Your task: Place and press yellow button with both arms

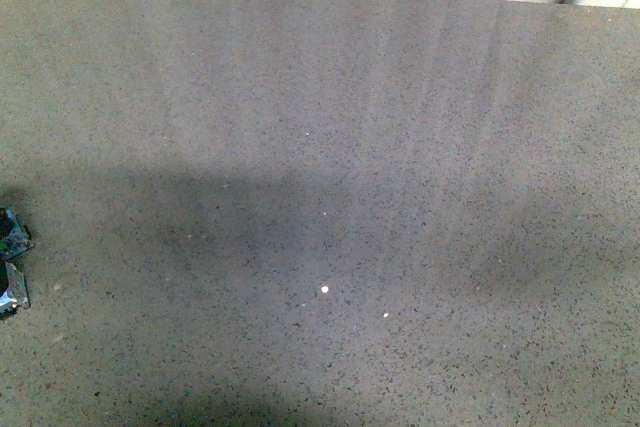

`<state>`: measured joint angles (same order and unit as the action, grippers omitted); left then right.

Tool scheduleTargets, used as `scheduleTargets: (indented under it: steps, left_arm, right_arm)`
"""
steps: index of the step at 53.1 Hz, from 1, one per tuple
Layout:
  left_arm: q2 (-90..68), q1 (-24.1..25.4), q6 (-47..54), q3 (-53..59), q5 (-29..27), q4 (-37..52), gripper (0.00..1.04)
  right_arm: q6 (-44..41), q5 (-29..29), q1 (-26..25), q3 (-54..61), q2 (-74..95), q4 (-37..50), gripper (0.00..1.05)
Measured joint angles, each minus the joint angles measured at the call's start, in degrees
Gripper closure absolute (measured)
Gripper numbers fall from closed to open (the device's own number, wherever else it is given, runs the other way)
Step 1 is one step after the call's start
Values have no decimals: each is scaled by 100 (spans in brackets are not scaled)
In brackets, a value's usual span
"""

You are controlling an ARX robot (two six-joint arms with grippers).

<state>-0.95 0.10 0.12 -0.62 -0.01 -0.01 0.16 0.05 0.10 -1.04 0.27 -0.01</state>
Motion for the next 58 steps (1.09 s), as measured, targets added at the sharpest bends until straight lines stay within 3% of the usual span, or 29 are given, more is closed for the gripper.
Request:
scheduleTargets:
  steps: [16, 20, 22, 27, 39, 47, 58]
  left_arm:
    - [0, 0, 0, 0, 0, 0, 9]
    - [-807, 186, 168, -557, 859, -1244, 9]
    - [-1617, 219, 254, -828, 1108, -1401, 9]
    - [-3195, 389, 481, -1084, 1152, -404, 9]
    - [-6557, 1617, 896, -1436, 1303, 2549, 9]
    - [-7700, 2149, 1154, -1609, 1388, 3112, 9]
    - [-8461, 2339, 1217, -1982, 1438, 3453, 9]
  right_arm:
    - [0, 0, 0, 0, 0, 0, 9]
    - [0, 9, 0, 0, 0, 0, 9]
    - [0, -9, 0, 0, 0, 0, 9]
    - [0, -4, 0, 0, 0, 0, 9]
    - [0, -4, 0, 0, 0, 0, 9]
    - [0, -4, 0, 0, 0, 0, 9]
    - [0, -4, 0, 0, 0, 0, 9]
